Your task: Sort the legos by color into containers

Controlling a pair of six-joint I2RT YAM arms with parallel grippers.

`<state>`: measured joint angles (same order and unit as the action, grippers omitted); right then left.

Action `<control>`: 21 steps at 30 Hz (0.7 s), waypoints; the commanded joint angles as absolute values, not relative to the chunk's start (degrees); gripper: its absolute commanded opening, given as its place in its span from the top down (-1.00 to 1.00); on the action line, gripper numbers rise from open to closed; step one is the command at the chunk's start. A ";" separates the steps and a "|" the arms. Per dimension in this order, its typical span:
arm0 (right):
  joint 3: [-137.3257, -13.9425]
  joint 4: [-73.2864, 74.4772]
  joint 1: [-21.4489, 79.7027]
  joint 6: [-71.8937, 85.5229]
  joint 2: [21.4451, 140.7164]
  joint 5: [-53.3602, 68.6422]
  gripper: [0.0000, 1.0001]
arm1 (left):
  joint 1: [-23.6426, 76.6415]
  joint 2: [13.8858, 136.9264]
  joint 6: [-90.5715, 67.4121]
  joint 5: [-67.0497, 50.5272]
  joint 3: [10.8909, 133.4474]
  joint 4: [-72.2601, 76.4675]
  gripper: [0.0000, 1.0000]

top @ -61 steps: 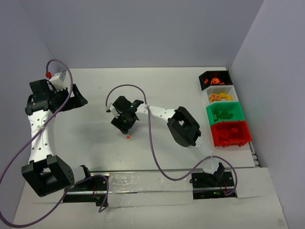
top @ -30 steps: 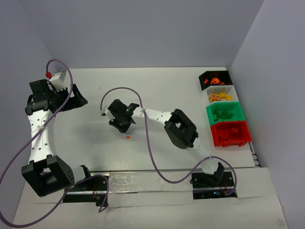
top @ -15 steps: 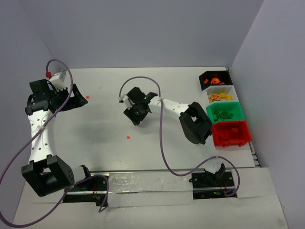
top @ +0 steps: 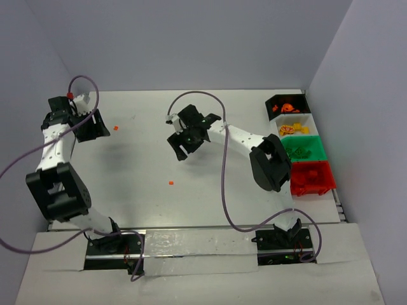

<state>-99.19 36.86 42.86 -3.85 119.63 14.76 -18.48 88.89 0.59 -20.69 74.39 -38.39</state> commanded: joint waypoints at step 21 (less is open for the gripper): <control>-93.43 39.98 26.91 -2.99 112.56 15.98 -0.62 | -10.65 128.70 14.95 -14.50 104.20 -31.08 -0.26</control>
